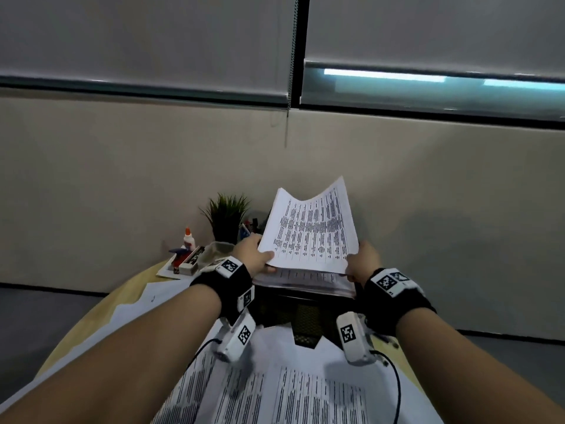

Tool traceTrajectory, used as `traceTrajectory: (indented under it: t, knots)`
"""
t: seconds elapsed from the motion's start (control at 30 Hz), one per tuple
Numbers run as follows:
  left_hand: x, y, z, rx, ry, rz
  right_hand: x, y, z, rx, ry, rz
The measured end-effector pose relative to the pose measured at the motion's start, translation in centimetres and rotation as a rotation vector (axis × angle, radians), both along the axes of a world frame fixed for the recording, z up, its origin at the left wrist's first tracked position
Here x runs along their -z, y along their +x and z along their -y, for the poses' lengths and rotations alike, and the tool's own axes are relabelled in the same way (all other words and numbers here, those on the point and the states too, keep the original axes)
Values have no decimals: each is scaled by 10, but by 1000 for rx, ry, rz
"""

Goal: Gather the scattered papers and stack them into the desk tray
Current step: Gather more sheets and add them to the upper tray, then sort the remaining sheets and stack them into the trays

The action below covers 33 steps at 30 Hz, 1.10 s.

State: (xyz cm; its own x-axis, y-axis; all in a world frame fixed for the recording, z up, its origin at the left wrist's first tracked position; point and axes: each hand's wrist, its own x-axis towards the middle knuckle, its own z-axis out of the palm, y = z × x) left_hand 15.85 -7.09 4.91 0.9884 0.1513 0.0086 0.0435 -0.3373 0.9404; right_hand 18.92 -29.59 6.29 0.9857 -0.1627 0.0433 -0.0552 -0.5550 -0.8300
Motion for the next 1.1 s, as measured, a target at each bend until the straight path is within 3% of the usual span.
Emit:
traceTrajectory:
  t: [0.07, 0.17, 0.23, 0.43, 0.63, 0.77, 0.93, 1.1]
  knots:
    - [6, 9, -1, 12, 218, -16, 10, 6, -5, 10, -132, -8]
    - [14, 15, 2, 20, 745, -51, 24, 5, -14, -12, -366, -129]
    - [16, 14, 3, 59, 983, -80, 31, 2, -18, -40, -519, -187]
    - [20, 5, 6, 92, 1273, -122, 30, -6, -19, -129, -804, -229]
    - [16, -22, 6, 93, 1153, -140, 17, -47, -12, -305, -1011, -86]
    - [14, -61, 1, 48, 1032, -68, 11, -88, 1, -229, -792, -5]
    - [30, -130, -2, 51, 947, -169, 38, -153, 18, -249, -643, -98]
    - [65, -199, -7, 114, 931, -348, 78, -216, 32, -271, -655, -275]
